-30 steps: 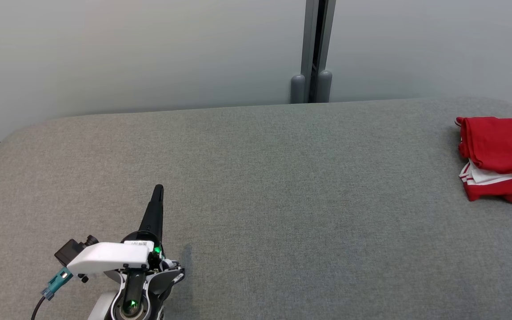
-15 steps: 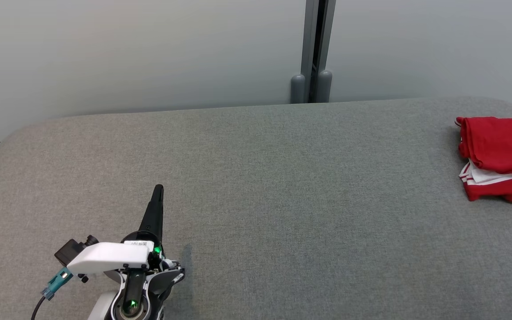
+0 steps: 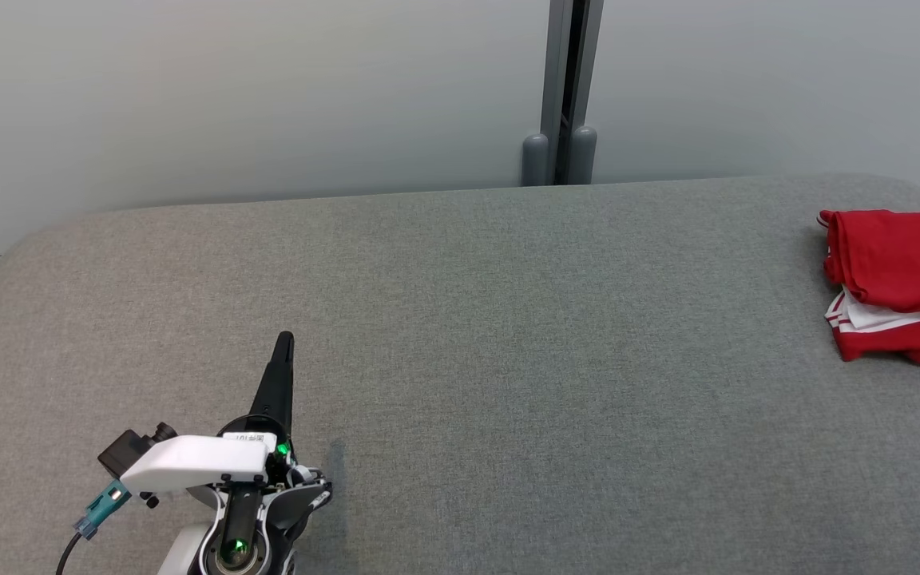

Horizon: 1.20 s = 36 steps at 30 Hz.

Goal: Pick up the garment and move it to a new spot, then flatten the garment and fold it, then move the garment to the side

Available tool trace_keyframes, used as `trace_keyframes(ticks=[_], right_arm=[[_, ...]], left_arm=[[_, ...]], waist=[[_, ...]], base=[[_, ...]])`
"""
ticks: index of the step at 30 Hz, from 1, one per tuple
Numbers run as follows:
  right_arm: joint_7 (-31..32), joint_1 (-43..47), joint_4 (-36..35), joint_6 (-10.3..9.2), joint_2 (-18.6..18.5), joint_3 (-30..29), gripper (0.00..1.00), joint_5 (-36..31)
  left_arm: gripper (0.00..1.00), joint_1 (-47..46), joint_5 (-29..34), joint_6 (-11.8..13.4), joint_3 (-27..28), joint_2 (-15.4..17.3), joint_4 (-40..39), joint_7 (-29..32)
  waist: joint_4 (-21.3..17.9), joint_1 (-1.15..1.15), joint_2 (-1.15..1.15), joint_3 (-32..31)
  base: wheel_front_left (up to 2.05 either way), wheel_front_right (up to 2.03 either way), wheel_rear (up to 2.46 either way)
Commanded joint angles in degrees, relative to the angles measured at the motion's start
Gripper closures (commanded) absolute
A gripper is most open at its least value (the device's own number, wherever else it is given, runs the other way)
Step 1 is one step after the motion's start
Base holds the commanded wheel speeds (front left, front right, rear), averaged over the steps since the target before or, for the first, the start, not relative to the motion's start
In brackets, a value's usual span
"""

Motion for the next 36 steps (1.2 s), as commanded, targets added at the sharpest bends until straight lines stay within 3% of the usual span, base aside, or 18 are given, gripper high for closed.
trace_keyframes(ticks=[1,36], right_arm=[[0.29,-0.29,-0.23,0.02,-0.15,-0.05,1.00,0.36],[0.28,-0.29,-0.23,0.02,-0.15,-0.05,1.00,0.36]], left_arm=[[1.00,-0.91,-0.17,-0.44,0.07,0.34,0.01,0.21],[1.00,-0.91,-0.17,-0.44,0.07,0.35,0.01,0.21]], waist=[[0.00,0.00,0.00,0.00],[0.00,0.00,0.00,0.00]], base=[[0.00,0.00,0.00],[0.00,0.00,0.00]])
